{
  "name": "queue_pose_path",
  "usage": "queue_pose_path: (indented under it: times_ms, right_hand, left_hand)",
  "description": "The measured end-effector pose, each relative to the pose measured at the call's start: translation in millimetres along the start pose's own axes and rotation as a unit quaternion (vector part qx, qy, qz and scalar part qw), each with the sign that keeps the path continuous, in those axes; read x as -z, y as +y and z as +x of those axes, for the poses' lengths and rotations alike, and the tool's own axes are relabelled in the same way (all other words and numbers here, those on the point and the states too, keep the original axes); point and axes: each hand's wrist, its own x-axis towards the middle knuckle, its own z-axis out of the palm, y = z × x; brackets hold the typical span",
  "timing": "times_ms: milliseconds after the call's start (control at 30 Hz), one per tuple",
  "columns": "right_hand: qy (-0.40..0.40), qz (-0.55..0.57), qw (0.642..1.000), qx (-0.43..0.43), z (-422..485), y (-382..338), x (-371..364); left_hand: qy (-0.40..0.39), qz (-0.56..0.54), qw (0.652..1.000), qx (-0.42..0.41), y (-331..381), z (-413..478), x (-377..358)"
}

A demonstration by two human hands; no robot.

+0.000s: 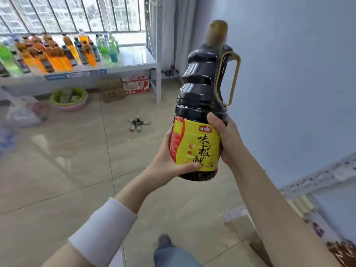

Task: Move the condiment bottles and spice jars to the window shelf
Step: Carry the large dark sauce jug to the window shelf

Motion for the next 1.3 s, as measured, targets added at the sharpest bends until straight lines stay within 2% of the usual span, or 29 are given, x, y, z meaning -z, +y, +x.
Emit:
queue_pose_path:
  times_ms: [367, 767, 1300]
  right_hand:
    - [-0.127, 0.015, 0.991, -0.027, 240.1, 6.1, -115.8]
    - [-0.146, -0.027, 0.988, -0.032, 499.2, -8.8, -274.9]
    - [-0.206, -0.046, 0.977, -0.026, 834.9, -24.5, -368.2]
  left_hand:
    - [0.131, -0.007, 0.991, 0.009, 17.9, 147.3, 166.0]
    - [0.16, -0.021, 0.987, -0.004, 49.1, 328.8, 392.7]
    - [0.222, 0.014, 0.975, -0.007, 86.6, 597.9, 583.2]
